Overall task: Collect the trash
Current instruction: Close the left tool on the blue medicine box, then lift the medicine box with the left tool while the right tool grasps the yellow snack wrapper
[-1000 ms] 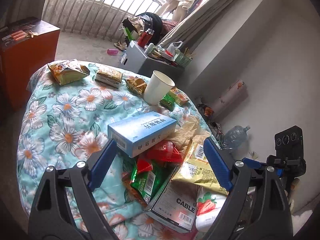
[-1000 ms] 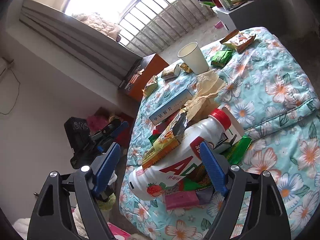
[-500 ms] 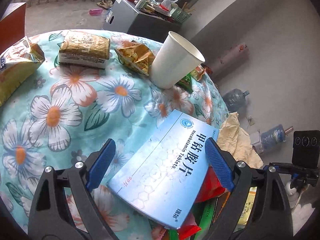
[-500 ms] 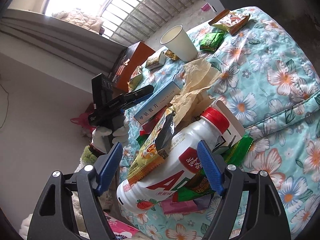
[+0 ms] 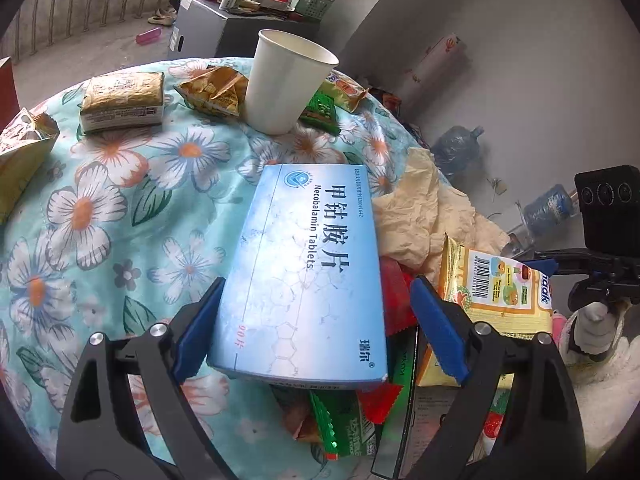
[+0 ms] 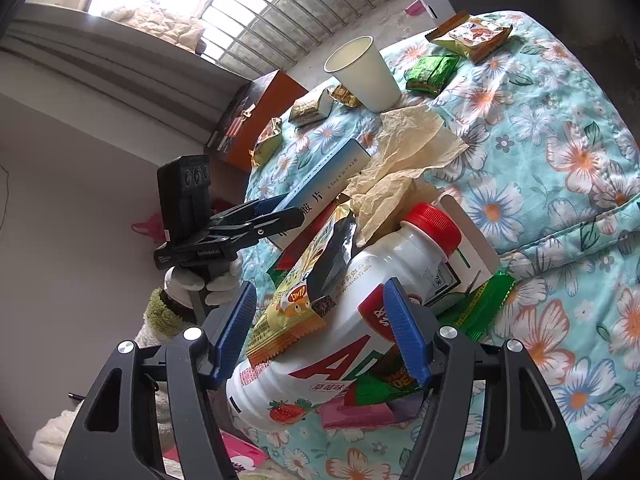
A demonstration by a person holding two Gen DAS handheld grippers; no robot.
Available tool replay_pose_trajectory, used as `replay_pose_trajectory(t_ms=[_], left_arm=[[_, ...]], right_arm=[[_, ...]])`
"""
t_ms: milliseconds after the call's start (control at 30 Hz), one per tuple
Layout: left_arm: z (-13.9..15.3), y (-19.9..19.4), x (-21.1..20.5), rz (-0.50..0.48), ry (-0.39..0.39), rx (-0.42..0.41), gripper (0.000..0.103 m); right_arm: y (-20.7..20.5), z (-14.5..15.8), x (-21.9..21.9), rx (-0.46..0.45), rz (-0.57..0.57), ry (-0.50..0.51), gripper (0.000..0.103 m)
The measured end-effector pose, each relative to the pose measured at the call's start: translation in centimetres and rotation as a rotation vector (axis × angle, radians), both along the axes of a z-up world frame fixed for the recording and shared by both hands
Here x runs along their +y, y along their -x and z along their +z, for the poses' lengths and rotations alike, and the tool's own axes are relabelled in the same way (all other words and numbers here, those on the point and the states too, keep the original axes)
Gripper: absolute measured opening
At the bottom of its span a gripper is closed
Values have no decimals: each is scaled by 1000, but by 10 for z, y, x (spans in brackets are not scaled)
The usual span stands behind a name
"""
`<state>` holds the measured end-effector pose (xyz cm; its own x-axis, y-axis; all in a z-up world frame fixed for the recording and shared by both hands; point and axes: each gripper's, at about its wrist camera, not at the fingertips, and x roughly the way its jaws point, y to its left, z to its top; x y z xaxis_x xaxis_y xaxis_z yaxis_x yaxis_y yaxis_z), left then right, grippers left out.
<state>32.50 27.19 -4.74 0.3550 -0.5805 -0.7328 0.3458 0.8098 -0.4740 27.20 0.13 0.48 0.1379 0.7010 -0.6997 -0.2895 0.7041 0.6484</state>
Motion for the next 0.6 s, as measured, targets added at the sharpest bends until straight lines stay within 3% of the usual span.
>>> replay_pose_trajectory(t_ms=[167, 300, 467, 600], left_arm=[[1, -1, -3, 37, -39, -3, 86], [0, 2, -9, 41, -112, -12, 74], [1, 6, -11, 53, -142, -31, 72], [5, 9, -7, 79, -131, -41, 72]], right_arm=[[6, 6, 10, -56, 29, 77, 55], [12, 10, 17, -107, 56, 150, 49], [15, 12, 19, -135, 68, 184, 42], [15, 10, 18, -119, 73, 158, 24]])
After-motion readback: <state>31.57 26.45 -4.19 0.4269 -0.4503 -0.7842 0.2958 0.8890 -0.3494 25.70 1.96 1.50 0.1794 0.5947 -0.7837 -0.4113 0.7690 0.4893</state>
